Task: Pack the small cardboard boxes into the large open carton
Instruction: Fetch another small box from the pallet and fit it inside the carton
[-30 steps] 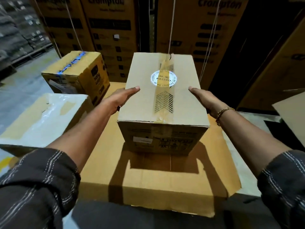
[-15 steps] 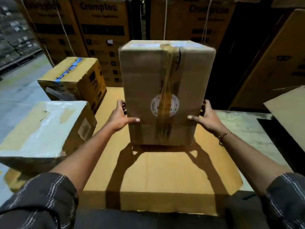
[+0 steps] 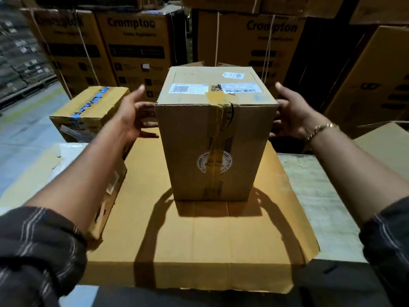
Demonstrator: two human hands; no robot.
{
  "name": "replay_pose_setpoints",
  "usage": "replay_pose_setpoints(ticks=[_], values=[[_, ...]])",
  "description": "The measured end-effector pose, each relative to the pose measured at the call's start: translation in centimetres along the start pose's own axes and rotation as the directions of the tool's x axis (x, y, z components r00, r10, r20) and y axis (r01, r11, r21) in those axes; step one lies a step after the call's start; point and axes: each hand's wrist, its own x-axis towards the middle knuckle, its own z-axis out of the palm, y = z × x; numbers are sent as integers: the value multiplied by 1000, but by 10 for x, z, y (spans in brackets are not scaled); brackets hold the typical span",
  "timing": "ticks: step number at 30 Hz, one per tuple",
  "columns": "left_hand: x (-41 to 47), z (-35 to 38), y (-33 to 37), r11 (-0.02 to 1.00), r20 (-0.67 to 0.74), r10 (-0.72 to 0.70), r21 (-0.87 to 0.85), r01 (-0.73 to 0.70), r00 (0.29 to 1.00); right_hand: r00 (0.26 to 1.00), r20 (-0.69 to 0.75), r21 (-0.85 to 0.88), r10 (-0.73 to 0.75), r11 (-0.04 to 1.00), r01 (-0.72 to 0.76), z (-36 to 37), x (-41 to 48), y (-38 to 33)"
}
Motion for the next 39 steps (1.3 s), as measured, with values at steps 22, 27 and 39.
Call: replay_pose_setpoints(ticks=[22, 27, 39], values=[[-33, 26, -138, 910, 147, 215, 329, -252, 966, 966, -86, -97, -244, 967, 236, 29, -17, 164], [-54, 11, -221, 902, 43, 77, 422, -88, 996, 976, -78, -293, -203, 940, 172, 43, -31, 245], [-27, -13, -154, 997, -88, -30, 62, 36, 996, 973, -212, 174, 96, 983, -59, 9, -33, 157]])
